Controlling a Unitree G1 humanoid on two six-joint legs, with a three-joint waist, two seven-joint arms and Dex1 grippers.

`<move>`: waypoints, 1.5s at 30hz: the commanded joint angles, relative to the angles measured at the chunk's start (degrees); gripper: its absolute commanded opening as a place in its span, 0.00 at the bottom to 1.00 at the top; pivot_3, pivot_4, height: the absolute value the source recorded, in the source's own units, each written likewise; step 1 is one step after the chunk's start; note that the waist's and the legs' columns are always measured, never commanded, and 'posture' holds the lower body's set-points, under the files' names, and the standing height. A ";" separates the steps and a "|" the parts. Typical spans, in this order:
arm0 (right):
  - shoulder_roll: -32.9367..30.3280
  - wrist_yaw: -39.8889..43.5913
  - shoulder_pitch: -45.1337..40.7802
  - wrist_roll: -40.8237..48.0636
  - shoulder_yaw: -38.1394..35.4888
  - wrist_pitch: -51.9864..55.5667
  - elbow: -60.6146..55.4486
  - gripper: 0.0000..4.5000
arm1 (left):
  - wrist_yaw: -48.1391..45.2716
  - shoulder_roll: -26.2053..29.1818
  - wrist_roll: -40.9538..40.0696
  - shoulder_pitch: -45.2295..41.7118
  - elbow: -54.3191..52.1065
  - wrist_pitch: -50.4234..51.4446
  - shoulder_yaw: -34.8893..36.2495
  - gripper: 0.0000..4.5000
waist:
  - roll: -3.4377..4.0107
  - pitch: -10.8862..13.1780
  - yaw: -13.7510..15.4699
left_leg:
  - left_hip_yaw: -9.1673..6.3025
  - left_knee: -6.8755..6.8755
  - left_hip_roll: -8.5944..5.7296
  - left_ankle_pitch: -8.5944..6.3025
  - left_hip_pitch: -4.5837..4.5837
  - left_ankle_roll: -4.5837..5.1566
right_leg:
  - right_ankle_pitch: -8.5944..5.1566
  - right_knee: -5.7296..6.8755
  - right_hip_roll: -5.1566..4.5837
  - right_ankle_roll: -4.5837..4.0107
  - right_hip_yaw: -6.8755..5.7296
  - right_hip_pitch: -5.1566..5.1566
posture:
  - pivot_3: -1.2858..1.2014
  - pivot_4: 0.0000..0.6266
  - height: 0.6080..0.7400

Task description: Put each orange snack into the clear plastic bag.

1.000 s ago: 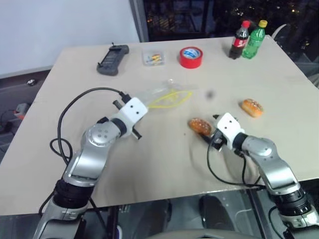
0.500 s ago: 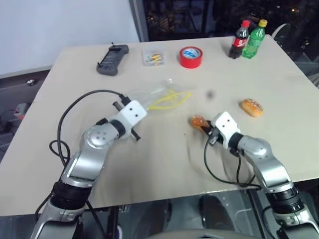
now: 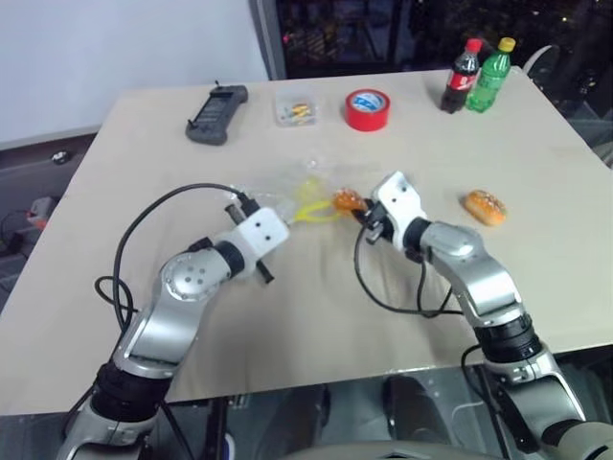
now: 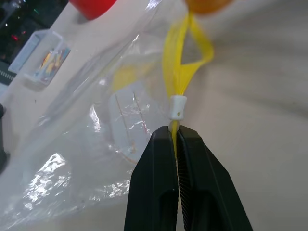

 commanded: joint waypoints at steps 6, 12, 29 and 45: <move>-1.74 0.69 0.83 1.47 -1.75 1.25 -6.29 0.19 | 1.22 -2.23 -3.04 -0.64 -3.37 4.56 4.30 0.00 | 0.00 0.00 -0.05 | -0.01 -0.01 0.00 -0.01 0.00 0.02 | 0.00 0.00 0.01 0.00 0.00 0.00 | 0.52 0.24 1.00; -0.65 -0.87 0.66 1.52 -1.89 2.22 -6.39 0.19 | 0.52 -1.68 -3.91 -2.03 -2.63 4.02 4.40 0.00 | 0.00 0.00 -0.11 | 0.01 -0.01 0.01 0.00 0.01 0.01 | 0.00 0.00 0.01 0.00 0.00 0.00 | 0.52 0.24 1.00; 12.68 -12.32 -9.23 -3.95 -1.96 -13.41 24.15 0.39 | -2.48 -0.77 -4.47 2.62 -3.98 -1.95 0.63 0.00 | 0.02 0.00 -0.21 | 0.03 -0.07 0.02 0.02 0.04 -0.03 | 0.01 0.00 0.04 -0.01 0.05 -0.03 | 0.52 0.24 1.00; -9.75 3.07 10.71 9.04 -16.82 -7.92 -10.87 0.70 | 4.15 -5.20 -3.06 -3.69 0.90 5.32 1.36 0.00 | 0.01 0.00 -0.22 | 0.04 -0.12 0.02 -0.10 0.05 0.18 | 0.00 -0.03 0.02 0.01 0.03 -0.02 | 0.52 0.24 1.00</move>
